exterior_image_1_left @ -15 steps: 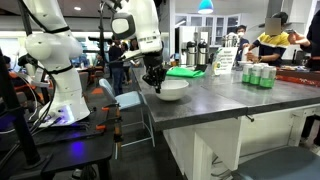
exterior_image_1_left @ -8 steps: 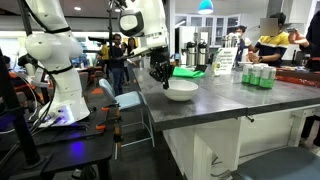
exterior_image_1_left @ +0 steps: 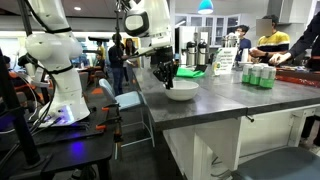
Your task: Move the bowl to the right
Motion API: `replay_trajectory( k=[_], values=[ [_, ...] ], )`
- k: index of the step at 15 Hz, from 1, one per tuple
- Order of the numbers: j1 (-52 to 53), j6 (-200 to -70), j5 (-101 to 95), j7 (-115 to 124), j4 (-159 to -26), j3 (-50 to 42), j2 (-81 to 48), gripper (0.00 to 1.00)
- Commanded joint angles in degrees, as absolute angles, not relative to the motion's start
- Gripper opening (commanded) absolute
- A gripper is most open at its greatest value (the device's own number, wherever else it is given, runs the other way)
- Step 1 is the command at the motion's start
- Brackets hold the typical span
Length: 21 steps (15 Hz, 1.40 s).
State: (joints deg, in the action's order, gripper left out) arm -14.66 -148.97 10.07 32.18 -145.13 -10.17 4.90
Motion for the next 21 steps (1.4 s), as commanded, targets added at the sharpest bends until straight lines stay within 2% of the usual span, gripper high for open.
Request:
replay_trajectory(
  k=[1,7,8,13,21],
  values=[
    [-15.0,-145.4,4.6,37.3,-144.5,-9.5,8.2,0.51],
    [-14.2,-132.3,-2.8,38.3,-141.9,-5.4,16.6,0.95],
    [-13.6,-129.3,-2.6,37.2,-141.0,-4.4,17.6,1.0],
    [-10.9,-116.8,-9.5,35.3,-137.5,2.6,21.1,1.0],
    [-8.1,-118.4,-14.5,30.1,-138.7,4.5,25.7,1.0]
  ],
)
